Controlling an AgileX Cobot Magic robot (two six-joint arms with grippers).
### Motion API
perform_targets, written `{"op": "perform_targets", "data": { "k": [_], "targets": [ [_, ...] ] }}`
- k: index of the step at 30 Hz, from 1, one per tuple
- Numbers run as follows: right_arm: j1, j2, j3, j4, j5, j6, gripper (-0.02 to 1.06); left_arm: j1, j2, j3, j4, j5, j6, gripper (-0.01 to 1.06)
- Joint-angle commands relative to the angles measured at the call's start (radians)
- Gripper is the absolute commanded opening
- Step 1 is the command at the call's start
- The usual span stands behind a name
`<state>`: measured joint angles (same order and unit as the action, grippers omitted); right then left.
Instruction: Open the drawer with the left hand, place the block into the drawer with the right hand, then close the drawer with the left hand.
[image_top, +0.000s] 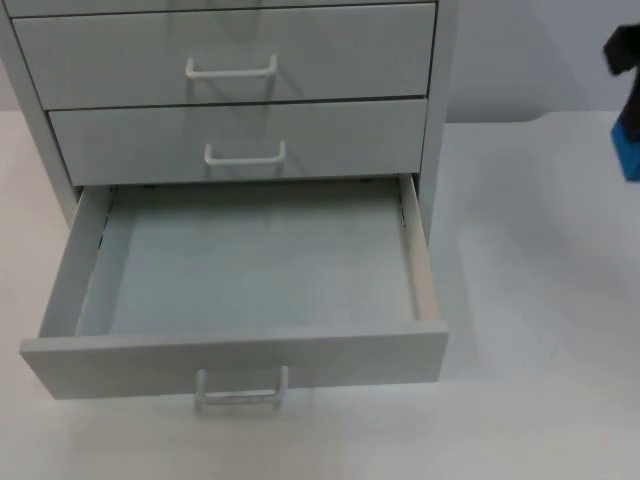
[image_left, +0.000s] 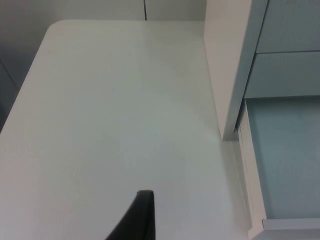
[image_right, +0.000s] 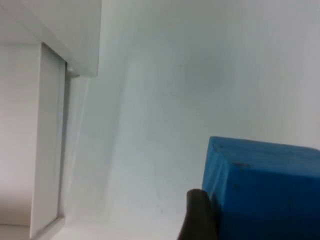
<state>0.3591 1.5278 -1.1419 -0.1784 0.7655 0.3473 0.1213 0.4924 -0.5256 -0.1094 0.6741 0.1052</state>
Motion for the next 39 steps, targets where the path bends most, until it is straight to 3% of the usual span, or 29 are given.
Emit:
{"op": "perform_targets", "data": {
  "k": [1,5,7,9,10,14,15,19,20,23,29,34,39],
  "targets": [
    [0.003,-0.019,-0.001,-0.011,0.018,-0.008,0.00,0.002,-0.004,0.003,-0.002,-0.015,-0.010,1.05],
    [0.039,-0.021,-0.001,-0.034,0.031,0.011,0.00,0.002,-0.004,0.003,-0.002,-0.018,-0.010,1.05],
    [0.101,-0.021,-0.001,-0.067,0.002,0.059,0.00,0.002,-0.004,0.003,-0.002,-0.026,-0.010,1.05],
    [0.212,-0.017,-0.001,-0.142,-0.054,0.169,0.00,0.002,-0.004,0.003,-0.002,-0.024,-0.010,1.05],
    [0.212,-0.017,-0.001,-0.142,-0.054,0.169,0.00,0.002,-0.004,0.003,-0.002,-0.024,-0.010,1.05],
    [0.376,0.023,-0.003,-0.299,-0.121,0.401,0.00,0.002,-0.004,0.003,-0.002,-0.024,-0.010,1.05],
    [0.376,0.023,-0.003,-0.299,-0.121,0.401,0.00,0.002,-0.004,0.003,-0.002,-0.024,-0.010,1.05],
    [0.506,0.117,-0.003,-0.443,-0.172,0.605,0.00,0.002,-0.004,0.003,-0.002,-0.024,-0.010,1.05],
    [0.506,0.117,-0.003,-0.443,-0.172,0.605,0.00,0.002,-0.004,0.003,-0.002,-0.024,-0.010,1.05],
    [0.551,0.184,-0.003,-0.562,-0.251,0.760,0.00,0.002,-0.004,0.003,-0.004,-0.024,-0.010,1.05],
    [0.560,0.290,-0.065,-0.597,-0.295,0.804,0.00,0.002,-0.004,0.003,-0.004,-0.024,-0.010,1.05],
    [0.560,0.424,-0.196,-0.602,-0.295,0.742,0.00,0.002,-0.004,0.003,-0.012,-0.034,-0.010,1.05],
    [0.556,0.485,-0.237,-0.604,-0.307,0.739,0.00,0.002,-0.004,0.003,-0.012,-0.034,-0.010,1.05]
  ]
}}
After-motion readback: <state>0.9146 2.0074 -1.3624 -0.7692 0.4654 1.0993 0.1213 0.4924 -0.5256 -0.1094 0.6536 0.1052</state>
